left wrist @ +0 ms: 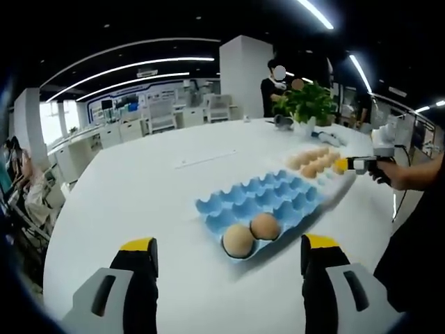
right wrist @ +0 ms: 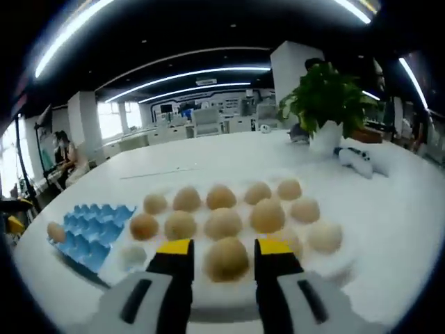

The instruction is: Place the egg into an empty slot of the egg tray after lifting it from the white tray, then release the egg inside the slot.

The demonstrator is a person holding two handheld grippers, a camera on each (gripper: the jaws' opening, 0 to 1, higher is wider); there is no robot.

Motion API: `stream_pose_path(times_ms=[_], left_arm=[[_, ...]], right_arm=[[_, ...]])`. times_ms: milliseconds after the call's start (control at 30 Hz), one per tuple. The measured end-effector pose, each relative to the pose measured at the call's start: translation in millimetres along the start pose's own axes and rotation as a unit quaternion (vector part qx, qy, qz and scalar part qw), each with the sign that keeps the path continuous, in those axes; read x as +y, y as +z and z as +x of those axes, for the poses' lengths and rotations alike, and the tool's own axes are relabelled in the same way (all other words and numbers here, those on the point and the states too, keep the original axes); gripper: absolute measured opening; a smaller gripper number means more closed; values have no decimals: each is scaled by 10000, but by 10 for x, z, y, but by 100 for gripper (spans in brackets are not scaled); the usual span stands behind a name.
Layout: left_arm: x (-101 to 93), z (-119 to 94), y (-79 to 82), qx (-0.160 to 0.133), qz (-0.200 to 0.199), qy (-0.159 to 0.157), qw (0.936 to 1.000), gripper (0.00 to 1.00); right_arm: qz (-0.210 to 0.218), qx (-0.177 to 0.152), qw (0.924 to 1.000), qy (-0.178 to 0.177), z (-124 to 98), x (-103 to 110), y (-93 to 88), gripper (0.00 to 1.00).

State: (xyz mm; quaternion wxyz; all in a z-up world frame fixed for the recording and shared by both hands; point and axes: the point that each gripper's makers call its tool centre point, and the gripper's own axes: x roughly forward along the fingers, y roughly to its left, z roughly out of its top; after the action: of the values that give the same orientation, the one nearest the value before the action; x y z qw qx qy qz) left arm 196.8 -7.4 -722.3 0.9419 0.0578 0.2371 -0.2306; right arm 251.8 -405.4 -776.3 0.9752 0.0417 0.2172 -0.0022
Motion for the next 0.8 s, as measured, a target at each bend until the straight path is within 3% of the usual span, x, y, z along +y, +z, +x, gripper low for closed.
stream_pose_path(times_ms=[67,100,400,567,667,800], left_arm=[[-2,-8,0,-8,-18,0,10000,86],[-1,-11,0,-10,-26,3,10000,85],[15,-26,-9,-13,-75,22,10000,84],[21,-23,-4,-21,-74,26,10000,84],[8,-8,6,-21,-44,-6,10000,83],[-1,3,15,-25,-30,-27,10000,83]], right_arm=[[-35,7,10000,-36,32,-11,-45,28],[-277,-125,9995,-128,32,-50,5,27],[-277,-86,9996,31,29,-14,1,24],[-120,-364,9993,5,-102,3,195,24],[-104,-457,9988,146,-155,107,300,24],[-109,-534,9971,532,-197,397,388,24]])
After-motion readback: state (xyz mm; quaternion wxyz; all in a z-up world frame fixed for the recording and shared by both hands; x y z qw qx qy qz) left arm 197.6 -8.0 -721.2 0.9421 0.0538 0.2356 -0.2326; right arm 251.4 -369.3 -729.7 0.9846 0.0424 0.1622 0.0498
